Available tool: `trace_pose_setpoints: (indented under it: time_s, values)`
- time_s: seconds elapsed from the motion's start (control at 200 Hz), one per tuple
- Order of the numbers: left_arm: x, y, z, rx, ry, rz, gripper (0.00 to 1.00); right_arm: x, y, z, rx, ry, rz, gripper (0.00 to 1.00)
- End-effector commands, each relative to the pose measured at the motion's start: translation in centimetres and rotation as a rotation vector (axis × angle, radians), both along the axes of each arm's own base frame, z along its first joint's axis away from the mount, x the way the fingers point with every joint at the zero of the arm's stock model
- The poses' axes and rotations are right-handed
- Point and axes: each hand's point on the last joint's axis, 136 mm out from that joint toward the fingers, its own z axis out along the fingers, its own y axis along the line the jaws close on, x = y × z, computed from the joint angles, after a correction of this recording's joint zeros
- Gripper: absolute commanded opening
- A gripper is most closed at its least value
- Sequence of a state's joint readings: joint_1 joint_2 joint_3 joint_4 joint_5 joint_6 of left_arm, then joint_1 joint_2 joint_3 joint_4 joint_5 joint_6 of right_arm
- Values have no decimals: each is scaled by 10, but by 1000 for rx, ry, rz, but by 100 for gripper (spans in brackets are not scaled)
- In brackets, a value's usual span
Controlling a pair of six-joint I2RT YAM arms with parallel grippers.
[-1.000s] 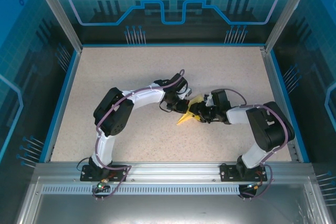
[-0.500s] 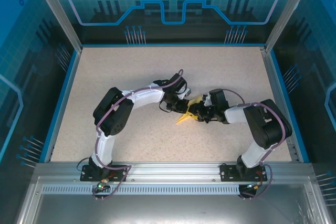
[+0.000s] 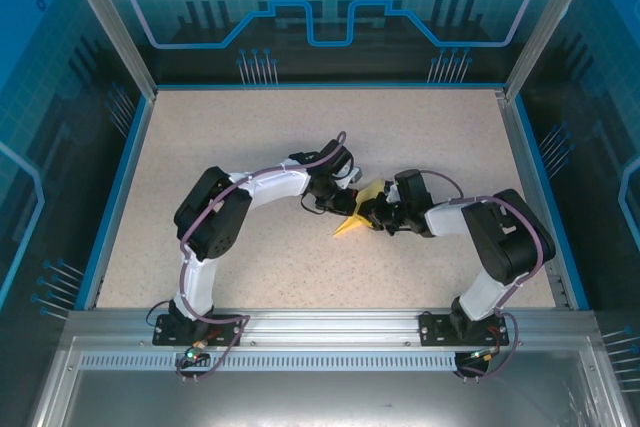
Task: Fold a paper plane with a square sheet of paper (pick it up from the middle)
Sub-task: Turn over a paper plane at the center of the table.
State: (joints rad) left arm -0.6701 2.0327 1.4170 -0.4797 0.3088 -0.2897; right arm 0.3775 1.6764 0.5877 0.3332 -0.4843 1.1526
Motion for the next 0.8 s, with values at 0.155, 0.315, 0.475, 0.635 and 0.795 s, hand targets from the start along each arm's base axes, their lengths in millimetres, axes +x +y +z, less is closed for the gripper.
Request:
trace_pose_setpoints:
  time_s: [0.155,0.315,0.475,0.635,0.795]
  values:
    - [0,4,17,-42,-2,17,9,-1,0,12,-97,-25,58,3]
    - [1,7,19,-43,-8,23,12,-10,-6,21,-185,-19,126,1]
    - [-1,4,19,-67,7,19,16,-21,-14,33,-289,-15,230,1]
    - [-4,1,18,-90,22,18,21,-27,-20,39,-365,-4,335,2]
    - [-9,2,21,-107,27,21,27,-28,-24,38,-440,7,400,1]
